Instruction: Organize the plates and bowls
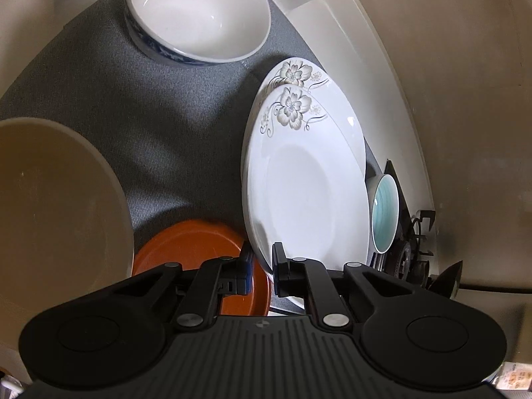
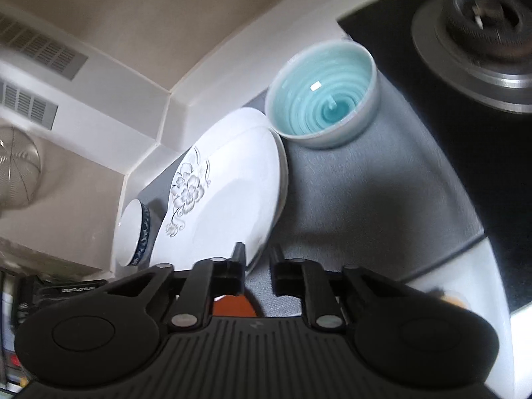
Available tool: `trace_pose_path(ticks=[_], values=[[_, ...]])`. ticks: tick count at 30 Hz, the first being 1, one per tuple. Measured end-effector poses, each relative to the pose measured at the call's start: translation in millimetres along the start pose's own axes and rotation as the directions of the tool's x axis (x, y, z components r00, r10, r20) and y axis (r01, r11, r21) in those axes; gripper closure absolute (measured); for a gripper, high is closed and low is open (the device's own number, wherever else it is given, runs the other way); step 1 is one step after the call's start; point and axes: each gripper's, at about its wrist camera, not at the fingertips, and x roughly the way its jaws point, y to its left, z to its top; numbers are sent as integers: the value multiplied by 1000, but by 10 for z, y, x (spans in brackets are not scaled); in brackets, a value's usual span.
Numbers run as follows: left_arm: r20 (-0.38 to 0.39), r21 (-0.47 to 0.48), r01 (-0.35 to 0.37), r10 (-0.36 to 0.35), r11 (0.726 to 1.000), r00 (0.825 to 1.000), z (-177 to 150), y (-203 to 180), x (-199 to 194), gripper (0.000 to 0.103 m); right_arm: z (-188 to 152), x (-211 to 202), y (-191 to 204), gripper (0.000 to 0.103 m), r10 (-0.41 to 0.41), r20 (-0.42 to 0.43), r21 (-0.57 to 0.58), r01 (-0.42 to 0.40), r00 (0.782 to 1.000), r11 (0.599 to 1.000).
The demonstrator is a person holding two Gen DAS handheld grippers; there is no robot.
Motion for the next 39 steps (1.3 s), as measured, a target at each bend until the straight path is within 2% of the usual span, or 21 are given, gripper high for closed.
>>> trace_pose_path(ticks=[8,14,20,25,27,29,34,35,36,39], values=[[-3,12,-54,54,998,999,161,-73,163,91,139,296,-9,93,-58,-1,-14,58,998,998],[-5,12,-63,63,998,998,223,-68,235,89,214,418,113,94,-114,21,-83,115,993,990],[57,75,-94,89,993,994,146,-118,146,89,391,452,161,98,-148,58,-164,155,987,974],[108,108,-91,79,990,991,136,-131,1,90,401,341,165,91,-130,28,-157,133,991,979],[133,125,-90,73,988,988,129,-132,-62,90,342,313,211,77,-114,10,-167,114,993,979],[126,126,-88,72,988,989,120,-122,-68,90,280,338,268,71,-110,-16,-171,106,994,980],[116,130,-92,77,987,990,106,-154,-16,90,207,481,329,73,-182,-14,-200,176,983,964],[109,133,-94,80,987,991,102,-158,1,90,225,502,301,78,-190,-14,-191,184,982,964],[103,137,-97,83,986,991,95,-159,17,90,247,521,262,84,-197,-16,-181,191,980,965],[80,135,-113,103,984,991,51,-141,75,90,321,539,166,83,-181,-12,-153,178,983,972]])
